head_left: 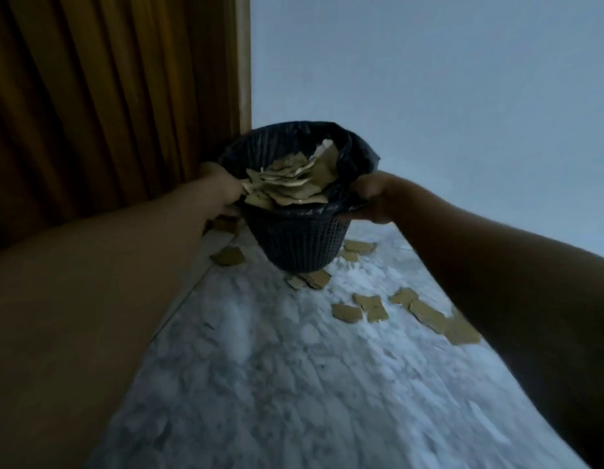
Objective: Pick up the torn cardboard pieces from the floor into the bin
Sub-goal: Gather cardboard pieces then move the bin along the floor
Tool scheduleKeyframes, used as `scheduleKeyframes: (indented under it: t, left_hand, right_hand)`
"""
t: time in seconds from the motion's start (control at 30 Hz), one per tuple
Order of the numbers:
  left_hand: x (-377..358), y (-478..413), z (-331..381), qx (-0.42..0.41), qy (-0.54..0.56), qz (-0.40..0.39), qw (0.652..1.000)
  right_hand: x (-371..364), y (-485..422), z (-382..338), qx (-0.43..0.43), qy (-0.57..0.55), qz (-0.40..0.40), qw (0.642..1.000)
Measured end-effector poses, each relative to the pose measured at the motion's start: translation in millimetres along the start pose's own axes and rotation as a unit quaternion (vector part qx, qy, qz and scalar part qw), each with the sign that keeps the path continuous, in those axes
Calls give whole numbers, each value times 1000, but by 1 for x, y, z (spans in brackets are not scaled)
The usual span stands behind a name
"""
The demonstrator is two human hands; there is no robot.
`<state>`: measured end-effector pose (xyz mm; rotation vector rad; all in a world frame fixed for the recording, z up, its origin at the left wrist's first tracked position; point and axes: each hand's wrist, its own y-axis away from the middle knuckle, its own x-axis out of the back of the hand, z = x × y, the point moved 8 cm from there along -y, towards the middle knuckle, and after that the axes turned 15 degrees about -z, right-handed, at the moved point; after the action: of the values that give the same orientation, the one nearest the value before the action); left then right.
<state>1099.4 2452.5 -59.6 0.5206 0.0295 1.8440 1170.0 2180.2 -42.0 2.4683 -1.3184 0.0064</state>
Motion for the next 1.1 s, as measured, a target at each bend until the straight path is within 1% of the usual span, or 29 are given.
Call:
scheduleKeyframes:
  t: [0.03,0.13,0.2,0.23,0.27,0.37,0.43,0.53,0.63,0.73,0.8,0.87,1.0,1.1]
  left_hand:
    - [-21,-2,17,-23,12,-5,1000]
    - [-88,-1,71,-99,-6,-3,995]
    - [-134,-4,95,-136,-10,12,991]
    - [-156,-7,100,-140,-12,27,990]
    - [-177,-11,100,-139,-18,37,989]
    - [-255,-29,86,-120,-19,34,992]
    - [-294,-42,73,-104,-14,31,994]
    - [-341,-65,59,-70,-46,19,996]
    - [-371,-86,44,-41,-92,3,995]
    - [-393,-106,35,-38,-115,-11,993]
    - [-400,-115,43,-49,-119,-11,992]
    - [-400,-123,59,-53,-121,4,991]
    - [-399,-136,72,-32,-159,16,987]
    - [-408,-132,72,-61,-174,10,983]
  right_hand:
    - [27,11,-8,13,3,11,1000]
    - [108,42,-18,47,14,62,997]
    - [164,55,-6,59,-7,105,993]
    - [189,61,5,65,-24,131,989]
    - [210,66,17,71,-43,150,985]
    - [267,81,57,100,-98,195,971]
    - [289,80,86,115,-114,213,964]
    - [319,70,134,114,-141,244,953]
    - [337,52,184,88,-162,251,950]
    - [356,29,217,61,-183,241,951]
    - [368,17,220,55,-171,253,951]
    - [382,6,218,55,-140,283,947]
    - [388,6,211,80,-84,321,940]
    - [395,5,215,73,-70,331,938]
